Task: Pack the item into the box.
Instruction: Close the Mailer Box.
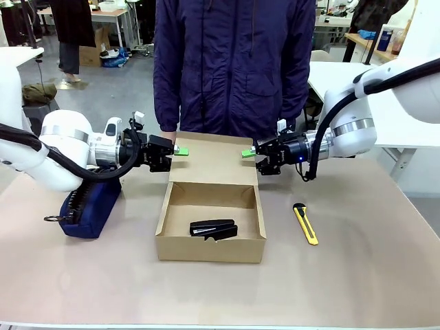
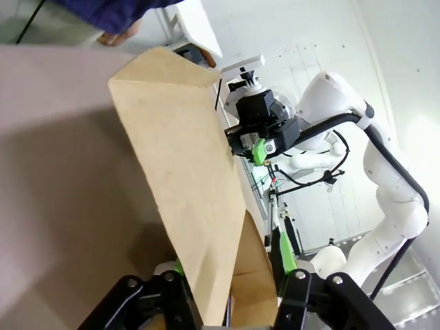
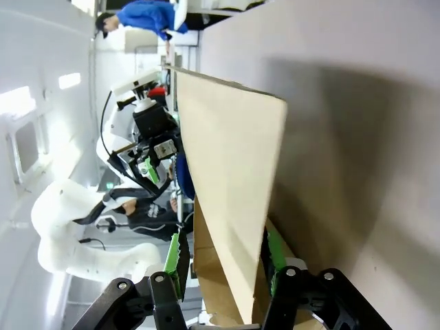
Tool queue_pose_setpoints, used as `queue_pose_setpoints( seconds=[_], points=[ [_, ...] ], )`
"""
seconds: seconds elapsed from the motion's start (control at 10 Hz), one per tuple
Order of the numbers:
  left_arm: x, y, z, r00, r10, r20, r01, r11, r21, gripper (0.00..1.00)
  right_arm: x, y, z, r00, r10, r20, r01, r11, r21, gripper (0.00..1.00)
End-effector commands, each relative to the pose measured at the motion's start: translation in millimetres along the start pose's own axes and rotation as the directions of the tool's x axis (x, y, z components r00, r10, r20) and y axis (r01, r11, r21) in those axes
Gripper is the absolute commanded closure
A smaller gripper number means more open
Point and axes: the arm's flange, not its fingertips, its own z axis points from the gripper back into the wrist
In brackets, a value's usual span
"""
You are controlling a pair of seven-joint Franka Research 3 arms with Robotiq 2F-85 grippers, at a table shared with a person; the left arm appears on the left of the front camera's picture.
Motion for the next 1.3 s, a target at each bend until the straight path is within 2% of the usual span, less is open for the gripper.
queue_pose_setpoints(
  seconds=[0.0,0.2,0.4,0.8,0.9,1.0,1.2],
  points=[
    [-21,-19,4,0.991,-0.114,0.068,0.115,0.993,-0.021,0.43,-23,6,1,0.990,0.139,0.032,-0.139,0.990,0.012,0.43],
    [-36,-37,12,0.969,-0.196,0.147,0.198,0.980,0.002,0.43,-39,14,3,0.952,0.303,0.035,-0.304,0.953,0.004,0.43],
    [-47,-50,14,0.947,-0.259,0.189,0.264,0.964,-0.002,0.43,-56,24,5,0.897,0.437,0.072,-0.439,0.899,0.014,0.43],
    [-71,-70,11,0.874,-0.415,0.253,0.413,0.908,0.064,0.43,-86,40,0,0.762,0.643,0.079,-0.643,0.765,-0.029,0.43],
    [-52,-60,16,0.927,-0.318,0.200,0.320,0.947,0.024,0.43,-85,44,-1,0.758,0.639,0.132,-0.642,0.766,-0.020,0.43],
    [-52,-60,16,0.927,-0.318,0.200,0.320,0.947,0.024,0.43,-74,38,7,0.811,0.584,0.043,-0.584,0.811,-0.003,0.43],
    [-52,-60,16,0.927,-0.318,0.200,0.320,0.947,0.024,0.43,-74,38,7,0.811,0.584,0.043,-0.584,0.811,-0.003,0.43]
  ],
)
